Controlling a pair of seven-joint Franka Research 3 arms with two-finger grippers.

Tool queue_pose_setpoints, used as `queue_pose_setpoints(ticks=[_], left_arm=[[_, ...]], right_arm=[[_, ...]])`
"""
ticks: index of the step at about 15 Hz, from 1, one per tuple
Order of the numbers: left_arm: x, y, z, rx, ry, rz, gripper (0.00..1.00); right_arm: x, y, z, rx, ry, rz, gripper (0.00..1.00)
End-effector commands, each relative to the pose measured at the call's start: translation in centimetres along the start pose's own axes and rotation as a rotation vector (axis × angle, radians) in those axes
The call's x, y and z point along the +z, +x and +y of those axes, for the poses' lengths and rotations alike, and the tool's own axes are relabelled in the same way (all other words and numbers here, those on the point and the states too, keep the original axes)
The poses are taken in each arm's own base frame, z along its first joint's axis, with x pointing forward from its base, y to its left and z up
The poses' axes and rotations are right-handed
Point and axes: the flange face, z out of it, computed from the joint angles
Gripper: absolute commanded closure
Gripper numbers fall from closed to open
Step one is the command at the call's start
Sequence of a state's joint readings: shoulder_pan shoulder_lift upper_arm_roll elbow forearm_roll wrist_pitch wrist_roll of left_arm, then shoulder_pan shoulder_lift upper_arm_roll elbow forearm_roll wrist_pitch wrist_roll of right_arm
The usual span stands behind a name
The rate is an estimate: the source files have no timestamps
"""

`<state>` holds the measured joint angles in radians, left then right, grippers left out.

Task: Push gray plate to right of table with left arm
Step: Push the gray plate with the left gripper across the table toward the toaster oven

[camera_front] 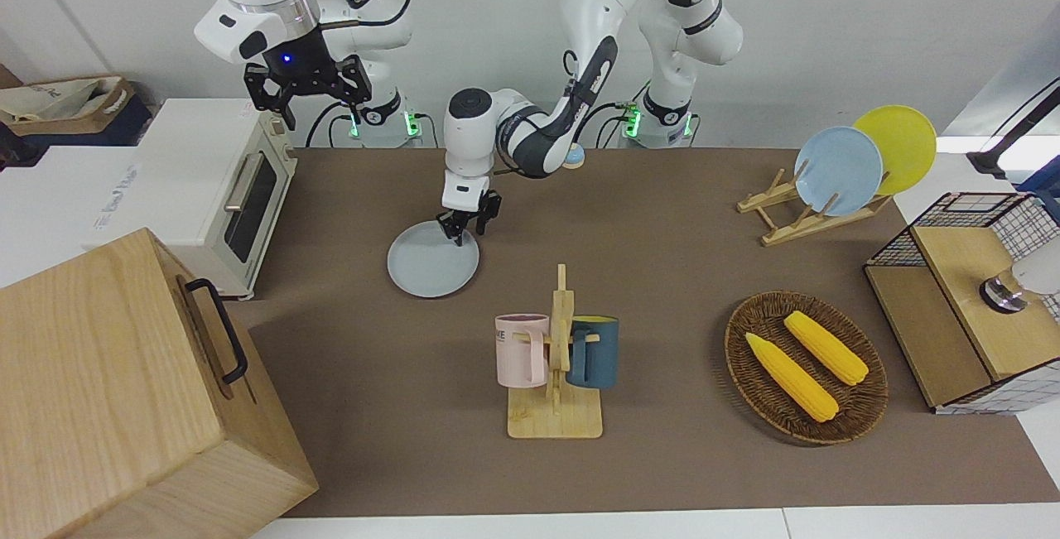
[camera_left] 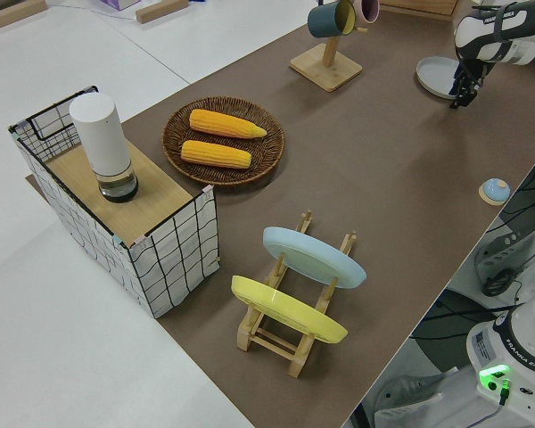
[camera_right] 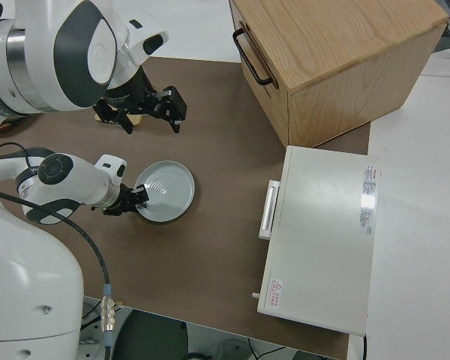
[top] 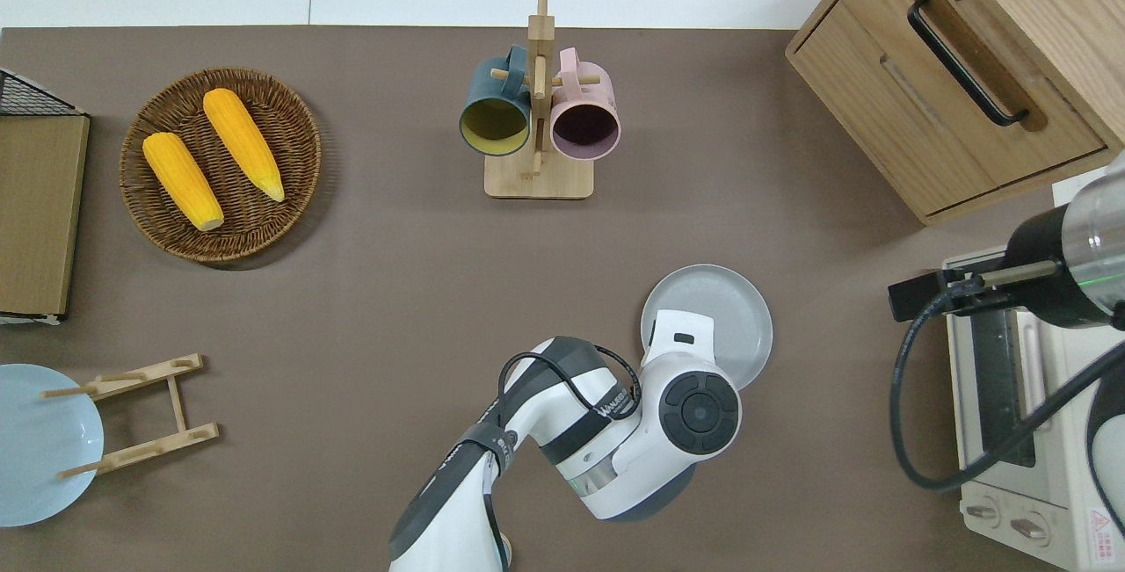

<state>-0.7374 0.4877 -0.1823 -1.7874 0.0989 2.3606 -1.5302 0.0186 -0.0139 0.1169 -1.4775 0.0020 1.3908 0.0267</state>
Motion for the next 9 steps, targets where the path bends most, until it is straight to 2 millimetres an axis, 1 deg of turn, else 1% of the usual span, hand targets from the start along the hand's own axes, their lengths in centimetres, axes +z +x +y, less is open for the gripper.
queue_pose_setpoints(ticks=[1,6,7,9], left_arm=[[-1.6,1.4,1.8,-0.017,0.053,0.021,0.01],[-4.5,2.3,2.1,-0.024,0.068,0.031,0.01],[-5.1,3.0,2.1,-0.019,0.062,0.035,0.01],[-7.0,5.1,1.8,-0.023,0.048,0.047,0.01]], right_arm=[[-0.4,-0.3,0.1,0.004,0.01,-0.004,0.017],[-0.4,-0.3,0.1,0.004,0.01,-0.004,0.017],[-0.4,-0.3,0.1,0.006,0.01,-0.004,0.017],[-0.4,-0.3,0.2,0.007,0.01,-0.004,0.017]])
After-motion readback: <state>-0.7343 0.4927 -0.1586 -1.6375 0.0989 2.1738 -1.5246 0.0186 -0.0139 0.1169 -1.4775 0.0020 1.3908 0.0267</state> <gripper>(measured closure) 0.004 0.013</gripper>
